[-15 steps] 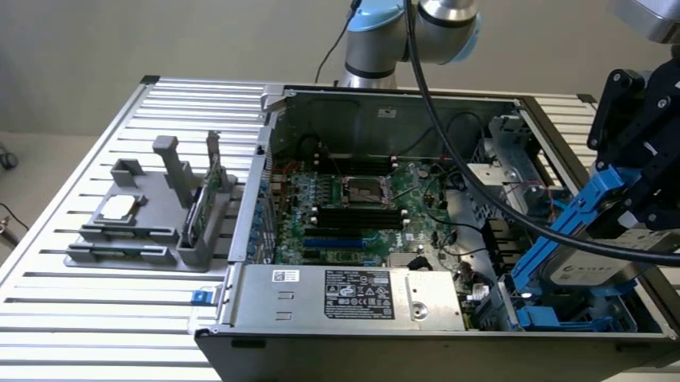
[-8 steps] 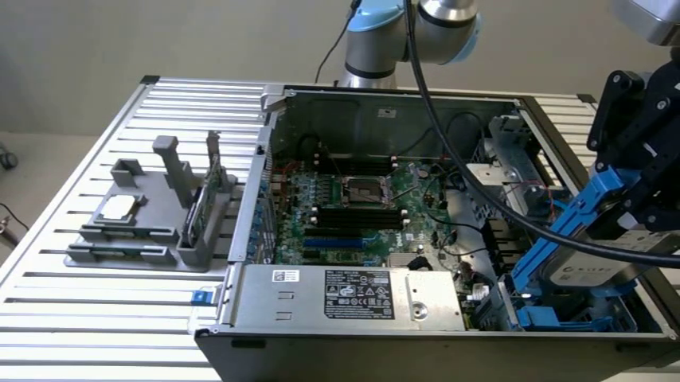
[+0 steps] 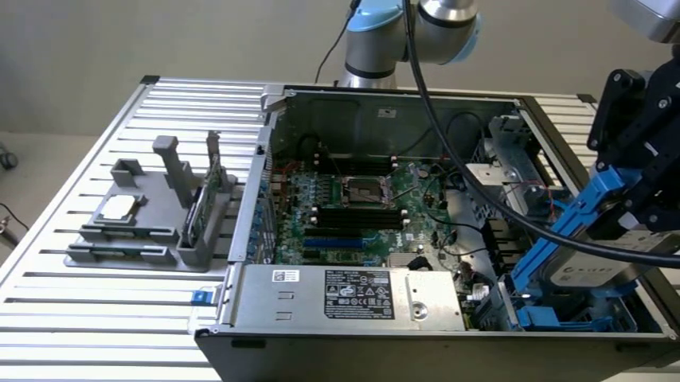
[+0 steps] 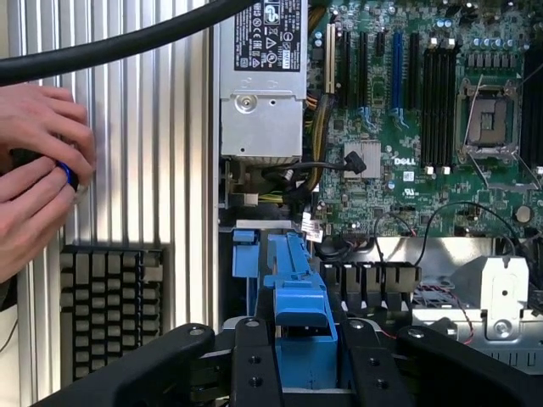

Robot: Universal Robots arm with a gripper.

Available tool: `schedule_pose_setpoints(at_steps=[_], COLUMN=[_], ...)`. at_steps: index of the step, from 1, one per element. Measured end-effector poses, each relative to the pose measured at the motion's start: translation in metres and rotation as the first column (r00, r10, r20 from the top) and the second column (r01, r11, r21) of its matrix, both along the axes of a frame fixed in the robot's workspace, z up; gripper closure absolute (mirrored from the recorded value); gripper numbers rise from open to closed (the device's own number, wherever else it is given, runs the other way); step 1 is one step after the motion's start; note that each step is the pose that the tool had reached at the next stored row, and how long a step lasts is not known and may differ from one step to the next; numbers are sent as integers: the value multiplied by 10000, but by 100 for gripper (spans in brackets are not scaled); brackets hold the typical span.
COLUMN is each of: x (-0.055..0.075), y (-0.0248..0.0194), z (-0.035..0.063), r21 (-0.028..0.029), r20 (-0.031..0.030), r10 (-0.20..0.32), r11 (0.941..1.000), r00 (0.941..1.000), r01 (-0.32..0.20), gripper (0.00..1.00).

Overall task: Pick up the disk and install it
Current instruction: 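Insert the disk into the insertion slot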

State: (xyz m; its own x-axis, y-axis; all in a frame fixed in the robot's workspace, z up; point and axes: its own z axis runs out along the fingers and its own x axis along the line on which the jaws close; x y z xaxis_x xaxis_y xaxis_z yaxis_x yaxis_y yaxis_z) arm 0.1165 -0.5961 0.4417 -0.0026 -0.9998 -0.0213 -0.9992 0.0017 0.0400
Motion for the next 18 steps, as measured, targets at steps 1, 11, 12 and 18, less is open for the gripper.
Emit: schedule_pose_setpoints(at_steps=[1,11,12,18], x=[0,-2,-2,-8], y=[-3,-18,-19,-19], z=[-3,-46,-49,-74], r21=[-1,-6,-6,-6], r20=[0,0,0,0], r10=[1,6,6,6], r11=[10000,10000,10000,10000], r00=[10000,10000,10000,10000], r01=[-1,-6,-6,-6], gripper=[67,67,67,67])
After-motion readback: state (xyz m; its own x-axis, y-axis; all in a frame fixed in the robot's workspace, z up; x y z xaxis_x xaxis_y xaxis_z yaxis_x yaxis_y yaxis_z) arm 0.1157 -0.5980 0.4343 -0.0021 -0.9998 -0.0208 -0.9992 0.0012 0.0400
